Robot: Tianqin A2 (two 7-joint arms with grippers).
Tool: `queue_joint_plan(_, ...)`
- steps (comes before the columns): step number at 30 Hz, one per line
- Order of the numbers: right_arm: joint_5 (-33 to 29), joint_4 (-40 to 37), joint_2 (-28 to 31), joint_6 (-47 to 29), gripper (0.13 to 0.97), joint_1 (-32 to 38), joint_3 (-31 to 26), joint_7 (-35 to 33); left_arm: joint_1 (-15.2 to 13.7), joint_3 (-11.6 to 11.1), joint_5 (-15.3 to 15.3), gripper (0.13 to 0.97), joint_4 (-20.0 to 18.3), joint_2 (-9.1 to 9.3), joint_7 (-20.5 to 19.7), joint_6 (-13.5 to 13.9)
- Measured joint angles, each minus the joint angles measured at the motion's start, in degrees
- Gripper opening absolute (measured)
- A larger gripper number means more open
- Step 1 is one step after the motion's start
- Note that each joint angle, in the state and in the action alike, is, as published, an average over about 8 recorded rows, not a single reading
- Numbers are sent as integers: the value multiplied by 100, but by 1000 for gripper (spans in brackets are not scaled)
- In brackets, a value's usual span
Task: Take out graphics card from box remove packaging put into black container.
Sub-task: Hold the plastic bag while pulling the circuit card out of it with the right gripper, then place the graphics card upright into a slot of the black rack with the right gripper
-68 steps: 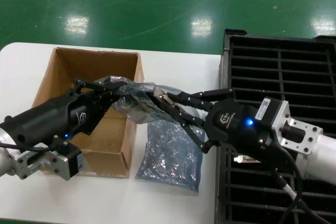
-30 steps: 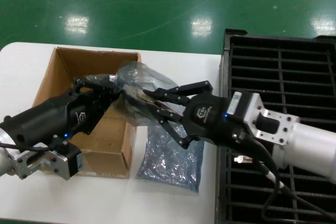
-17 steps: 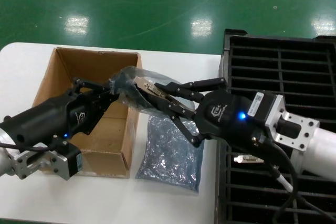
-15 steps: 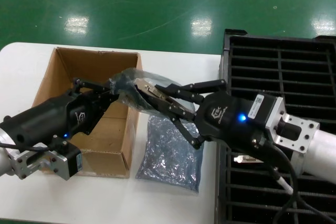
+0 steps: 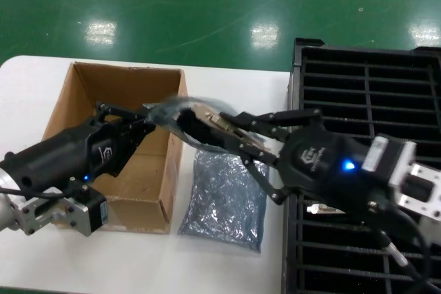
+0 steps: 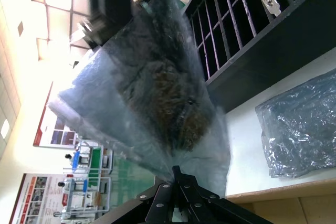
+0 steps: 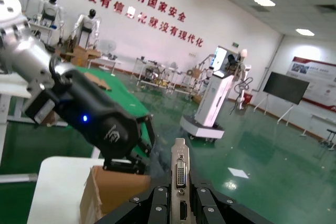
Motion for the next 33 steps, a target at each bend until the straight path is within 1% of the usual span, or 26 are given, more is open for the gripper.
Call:
queue_joint_plan(7, 437, 600, 451, 107, 187, -437, 508, 149, 0, 0, 0, 139, 0, 0, 0, 0)
queue_joint_plan(13, 1154, 897, 785, -63, 187, -775, 1103, -48, 0, 0, 0, 139, 0, 0, 0, 0)
queue_joint_plan(20, 2287, 957, 1159, -626, 187, -1190, 2116, -334, 0, 0, 0, 139, 0, 0, 0, 0)
queue_joint_plan(23, 2587, 961, 1372, -770, 187, -1458, 2608, -329, 0, 0, 0, 139, 0, 0, 0, 0)
queue_joint_plan(27, 2588, 962, 1709, -756, 187, -1936, 3178, -209, 0, 0, 0, 139, 0, 0, 0, 0)
queue_joint_plan(30, 2349, 963, 1961, -629, 187, -2333, 3478, -62, 0, 0, 0, 139, 0, 0, 0, 0)
queue_joint_plan(33, 2049, 963, 2159, -449, 187, -2648, 3630, 93, 0, 0, 0, 139, 0, 0, 0, 0)
